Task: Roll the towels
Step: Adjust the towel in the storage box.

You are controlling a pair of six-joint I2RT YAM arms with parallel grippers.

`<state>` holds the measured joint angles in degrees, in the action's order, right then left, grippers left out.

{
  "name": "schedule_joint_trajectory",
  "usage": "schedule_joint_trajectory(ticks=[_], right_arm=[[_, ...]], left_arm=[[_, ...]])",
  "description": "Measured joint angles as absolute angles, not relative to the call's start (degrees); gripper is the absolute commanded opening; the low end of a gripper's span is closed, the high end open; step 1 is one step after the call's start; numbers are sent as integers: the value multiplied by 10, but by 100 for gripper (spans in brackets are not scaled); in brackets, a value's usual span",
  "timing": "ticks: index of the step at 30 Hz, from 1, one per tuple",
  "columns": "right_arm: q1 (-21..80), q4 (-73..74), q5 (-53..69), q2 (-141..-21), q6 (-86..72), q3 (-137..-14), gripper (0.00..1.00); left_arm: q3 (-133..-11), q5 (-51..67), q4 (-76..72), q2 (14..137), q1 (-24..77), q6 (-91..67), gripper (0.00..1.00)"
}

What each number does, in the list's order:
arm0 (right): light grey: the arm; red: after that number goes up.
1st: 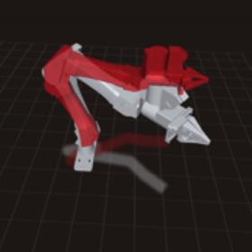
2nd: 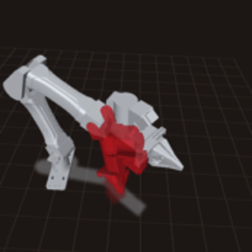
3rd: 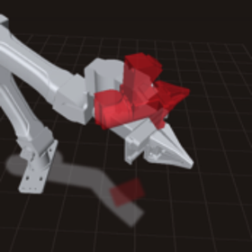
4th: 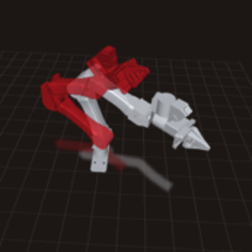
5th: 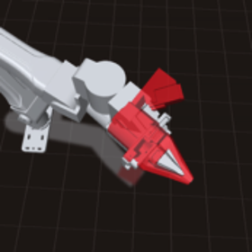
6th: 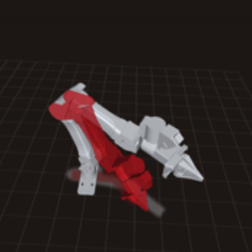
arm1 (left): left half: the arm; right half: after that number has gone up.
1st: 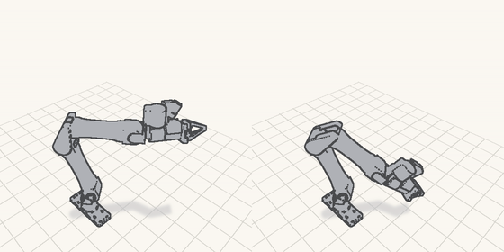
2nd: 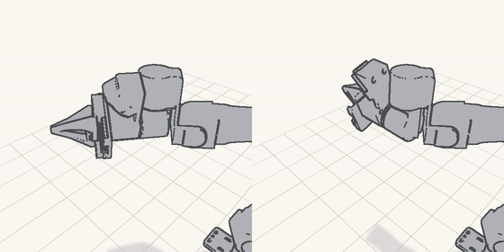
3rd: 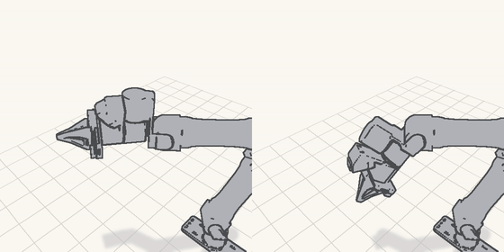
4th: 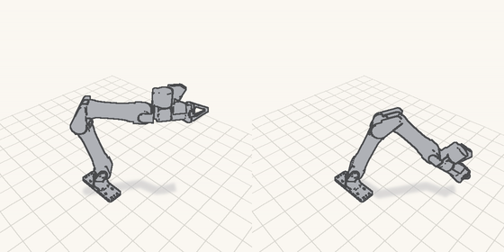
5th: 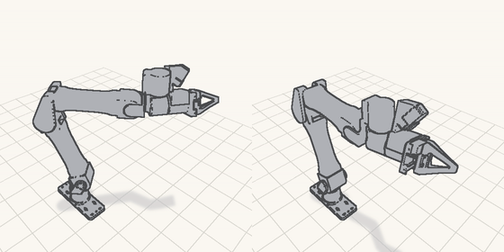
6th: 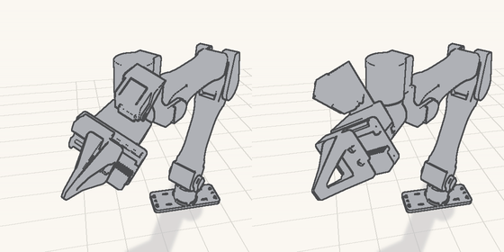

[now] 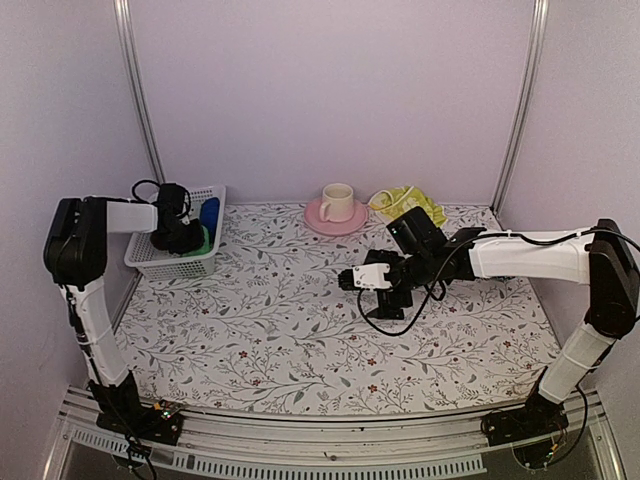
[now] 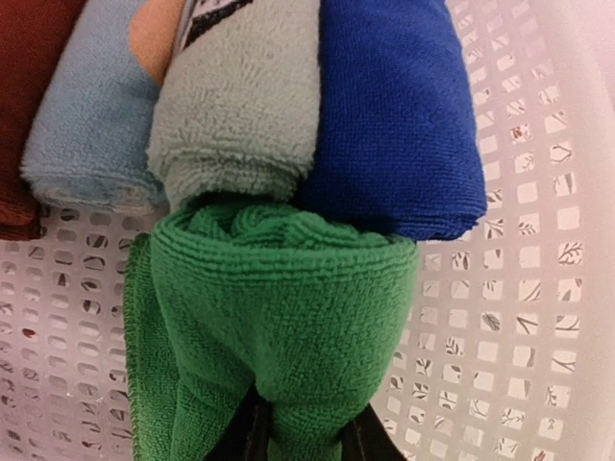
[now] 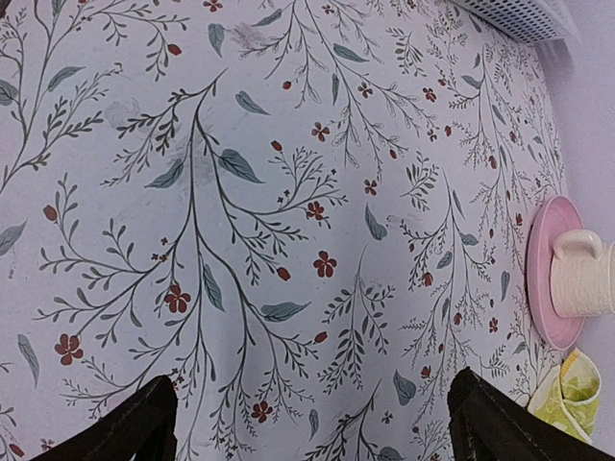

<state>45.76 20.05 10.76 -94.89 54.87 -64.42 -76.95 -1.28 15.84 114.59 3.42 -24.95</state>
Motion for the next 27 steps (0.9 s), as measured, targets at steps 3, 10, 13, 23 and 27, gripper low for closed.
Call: schedule_joint_trajectory(ticks=[3, 10, 13, 23, 27], right_arm=[[458, 201, 108, -949, 549, -644, 99], [458, 201, 108, -949, 549, -644, 99], [458, 201, 108, -949, 549, -644, 99], [458, 201, 108, -949, 549, -644, 99], [458, 201, 107, -949, 549, -644, 99]], left_arm=[[-751, 19, 140, 1133, 23, -257, 21], [-722, 89, 114, 1110, -1, -282, 21], [-719, 112, 107, 1110, -4, -293, 21], [-706, 167, 79, 1110, -4, -324, 28], [-709, 175, 77, 1123, -4, -321, 39]])
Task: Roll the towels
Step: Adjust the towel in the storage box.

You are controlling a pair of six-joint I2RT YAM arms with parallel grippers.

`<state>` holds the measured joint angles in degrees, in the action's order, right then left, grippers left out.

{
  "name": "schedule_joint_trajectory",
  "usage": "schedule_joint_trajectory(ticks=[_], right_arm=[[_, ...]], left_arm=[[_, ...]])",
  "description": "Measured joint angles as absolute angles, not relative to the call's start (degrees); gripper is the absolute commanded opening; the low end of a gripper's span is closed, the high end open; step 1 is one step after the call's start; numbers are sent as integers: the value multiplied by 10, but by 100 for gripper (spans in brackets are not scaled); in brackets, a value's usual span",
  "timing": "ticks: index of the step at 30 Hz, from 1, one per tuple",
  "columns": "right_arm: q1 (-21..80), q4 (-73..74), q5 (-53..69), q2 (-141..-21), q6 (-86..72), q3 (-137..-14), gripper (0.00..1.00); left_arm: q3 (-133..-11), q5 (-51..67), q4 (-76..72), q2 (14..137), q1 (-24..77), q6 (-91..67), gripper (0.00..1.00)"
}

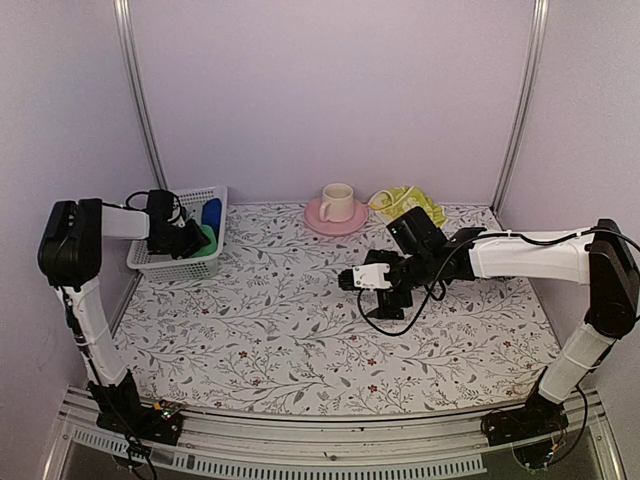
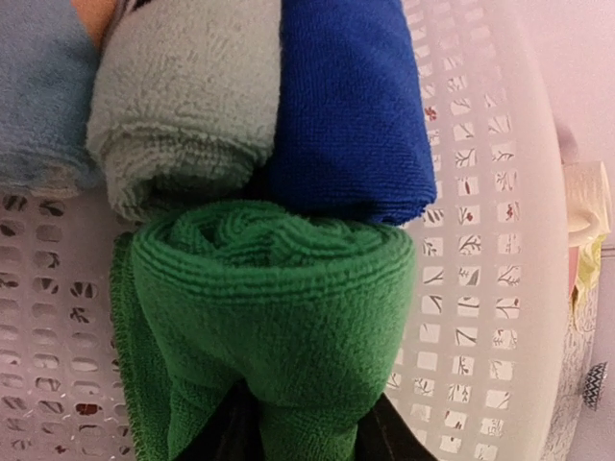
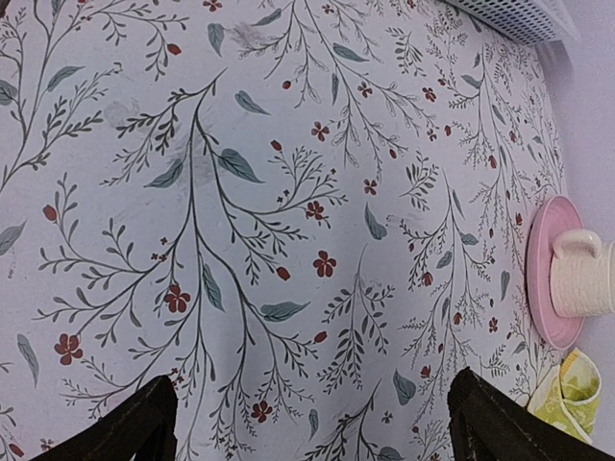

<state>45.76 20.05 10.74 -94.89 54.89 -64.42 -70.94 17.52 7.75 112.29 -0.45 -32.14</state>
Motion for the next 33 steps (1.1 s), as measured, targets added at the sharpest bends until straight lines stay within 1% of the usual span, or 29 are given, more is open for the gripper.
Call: schedule_joint_trajectory(ticks=[4, 9, 13, 18, 20, 24, 30, 33], right_arm=[[458, 201, 106, -949, 549, -644, 99], [458, 201, 103, -949, 549, -644, 99], [460, 201, 101, -949, 549, -644, 99], [462, 201, 98, -949, 549, -644, 99], [461, 200, 97, -949, 549, -643, 99], [462, 200, 97, -949, 549, -641, 99], [461, 200, 97, -949, 549, -641, 99], [462, 200, 96, -951, 550, -641, 99]], left_arm=[[-711, 178, 72, 1133, -5, -315, 49], [-706, 173, 79, 1113, -4, -312, 57], [-707, 170, 93, 1084, -4, -310, 61], [-718, 169, 104, 1065, -4, -304, 63], [-725, 164, 106, 1064, -4, -300, 60], [-733, 155, 111, 1064, -6, -295, 53], [-762, 150, 100, 1089, -8, -288, 35], [-774, 154, 93, 1119, -8, -287, 34]])
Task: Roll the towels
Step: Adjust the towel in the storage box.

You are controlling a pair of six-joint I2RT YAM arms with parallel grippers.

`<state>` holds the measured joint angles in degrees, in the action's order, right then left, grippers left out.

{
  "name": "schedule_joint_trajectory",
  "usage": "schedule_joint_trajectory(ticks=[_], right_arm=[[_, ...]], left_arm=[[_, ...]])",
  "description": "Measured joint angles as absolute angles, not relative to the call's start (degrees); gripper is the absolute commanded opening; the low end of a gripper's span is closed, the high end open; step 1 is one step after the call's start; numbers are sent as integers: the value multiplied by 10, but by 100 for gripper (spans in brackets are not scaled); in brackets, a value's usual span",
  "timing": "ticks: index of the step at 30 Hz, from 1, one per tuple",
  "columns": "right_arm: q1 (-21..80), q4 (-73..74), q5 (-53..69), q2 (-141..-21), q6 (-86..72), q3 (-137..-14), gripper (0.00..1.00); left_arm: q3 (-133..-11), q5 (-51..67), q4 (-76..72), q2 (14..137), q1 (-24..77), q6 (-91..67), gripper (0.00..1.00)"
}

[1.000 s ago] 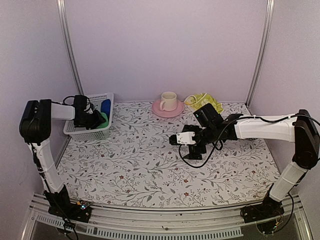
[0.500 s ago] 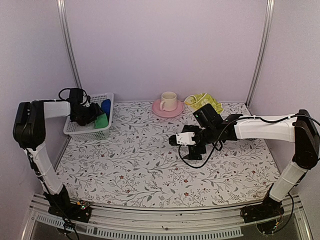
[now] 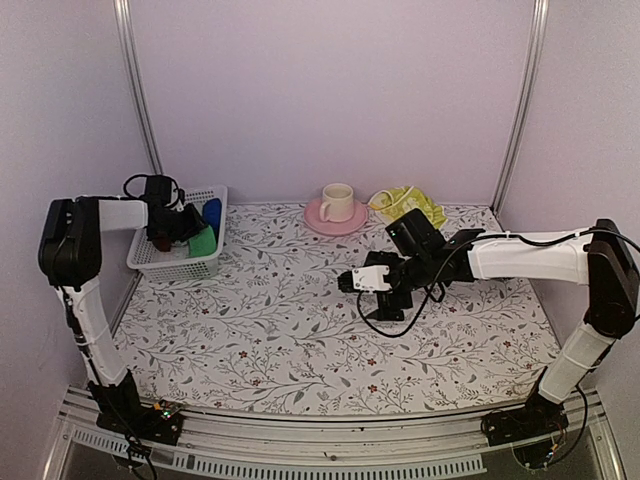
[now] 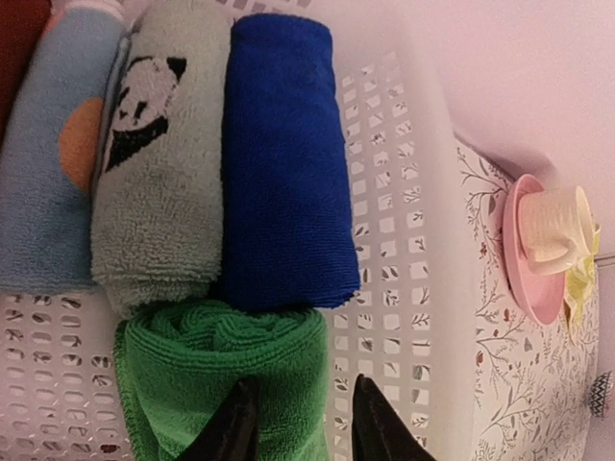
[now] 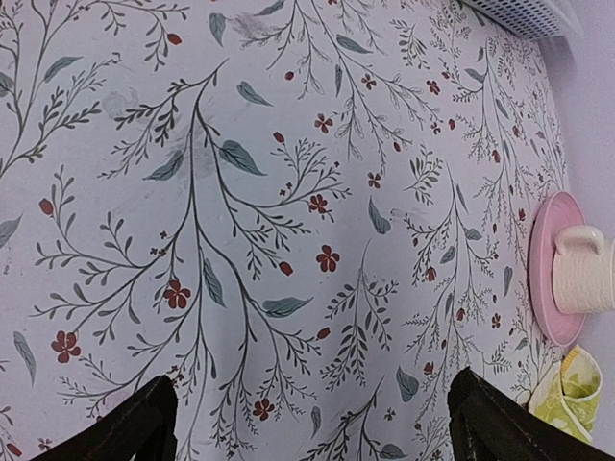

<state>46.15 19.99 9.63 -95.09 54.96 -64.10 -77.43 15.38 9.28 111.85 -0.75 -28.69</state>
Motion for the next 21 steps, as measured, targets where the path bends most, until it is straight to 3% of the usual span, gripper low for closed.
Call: schedule_joint_trajectory(ticks=[8, 21], right_arm=[[462, 199, 95, -962, 551, -641, 99], [462, 196, 93, -968, 551, -641, 99]], left_arm=[[-777, 163, 63, 1168, -6, -286, 35], [-783, 185, 42, 1177, 0, -261, 60]])
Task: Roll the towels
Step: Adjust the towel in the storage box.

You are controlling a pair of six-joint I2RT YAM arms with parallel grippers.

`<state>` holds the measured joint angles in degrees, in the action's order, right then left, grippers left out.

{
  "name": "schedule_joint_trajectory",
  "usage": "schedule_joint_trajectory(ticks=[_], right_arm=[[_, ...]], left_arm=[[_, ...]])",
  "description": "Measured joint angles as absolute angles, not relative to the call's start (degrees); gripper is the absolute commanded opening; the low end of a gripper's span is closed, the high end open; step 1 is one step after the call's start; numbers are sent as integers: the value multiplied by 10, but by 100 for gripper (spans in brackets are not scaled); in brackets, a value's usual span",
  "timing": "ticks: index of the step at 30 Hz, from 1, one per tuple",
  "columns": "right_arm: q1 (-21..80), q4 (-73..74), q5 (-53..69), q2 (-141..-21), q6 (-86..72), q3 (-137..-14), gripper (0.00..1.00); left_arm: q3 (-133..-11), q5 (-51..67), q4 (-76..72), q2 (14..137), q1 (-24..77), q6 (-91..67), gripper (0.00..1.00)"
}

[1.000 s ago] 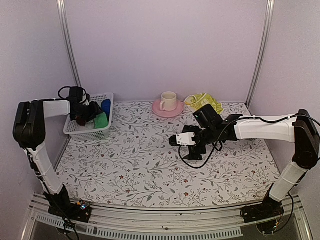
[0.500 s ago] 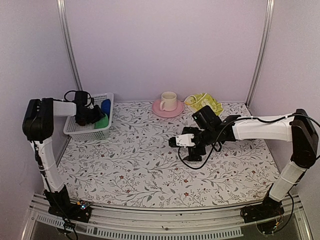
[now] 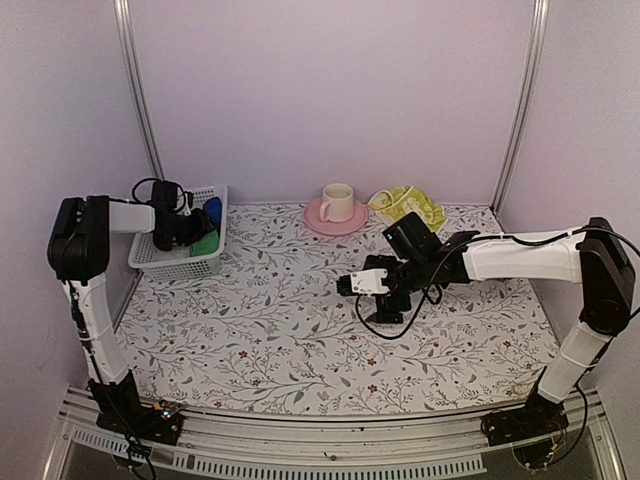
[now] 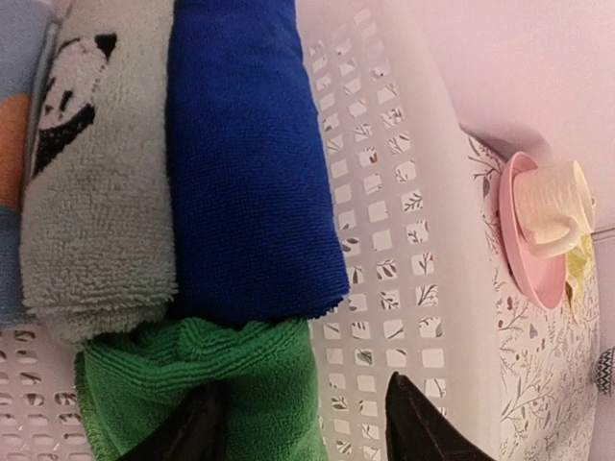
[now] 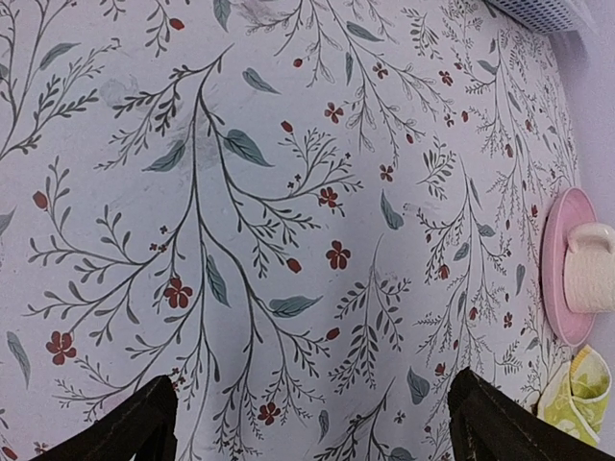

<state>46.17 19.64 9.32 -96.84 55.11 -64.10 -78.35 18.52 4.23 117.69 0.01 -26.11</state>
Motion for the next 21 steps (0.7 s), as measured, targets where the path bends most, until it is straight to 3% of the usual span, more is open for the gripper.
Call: schedule_joint_trajectory(ticks=[9, 21], right_arm=[[462, 196, 91, -969, 551, -641, 99], [460, 175, 53, -975, 536, -641, 99]], left_arm=[[-786, 164, 79, 1119, 8, -247, 77], [-885, 127, 154, 1133, 115, -192, 73]])
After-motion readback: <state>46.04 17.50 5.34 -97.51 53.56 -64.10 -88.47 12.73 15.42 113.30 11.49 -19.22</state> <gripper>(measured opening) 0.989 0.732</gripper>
